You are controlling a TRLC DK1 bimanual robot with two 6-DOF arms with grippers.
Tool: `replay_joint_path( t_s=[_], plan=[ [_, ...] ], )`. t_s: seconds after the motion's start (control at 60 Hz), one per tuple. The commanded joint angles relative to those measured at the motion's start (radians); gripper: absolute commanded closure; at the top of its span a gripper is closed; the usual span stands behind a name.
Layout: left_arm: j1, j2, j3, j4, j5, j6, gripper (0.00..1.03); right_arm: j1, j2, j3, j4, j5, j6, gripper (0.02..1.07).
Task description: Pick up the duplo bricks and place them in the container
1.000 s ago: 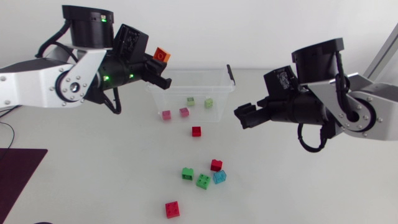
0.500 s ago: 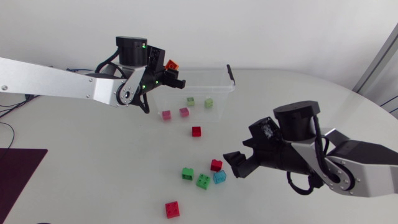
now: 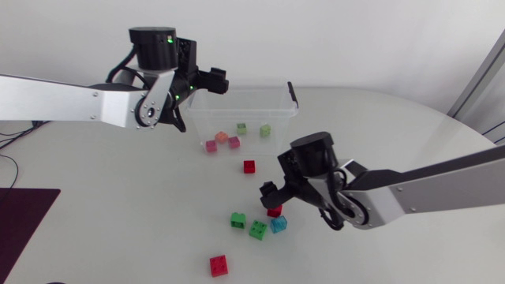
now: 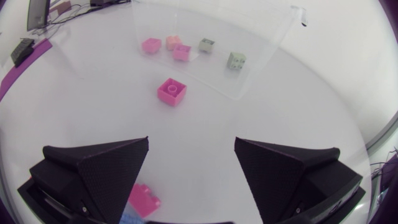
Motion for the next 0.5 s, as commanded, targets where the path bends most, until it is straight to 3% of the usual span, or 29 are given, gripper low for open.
replay_joint_path(
  t_s=[0.0,0.183,0.283,0.483],
  plan=[
    [-0.008,-0.113,-0.063,0.027,-0.012,-0.026,0.05,0.05,0.083,0.074,0.013,0.078,0.043,0.07],
    [0.012,-0.245,-0.199,0.023,-0.027,-0.024,0.05,0.086,0.227,0.201,0.03,0.081,0.118,0.07],
    [0.02,-0.299,-0.257,0.021,-0.027,-0.024,0.05,0.086,0.258,0.269,-0.025,0.083,0.155,0.07],
    [0.021,-0.397,-0.359,0.013,-0.028,-0.027,0.05,0.098,0.296,0.424,-0.304,0.164,0.303,0.07]
  ],
)
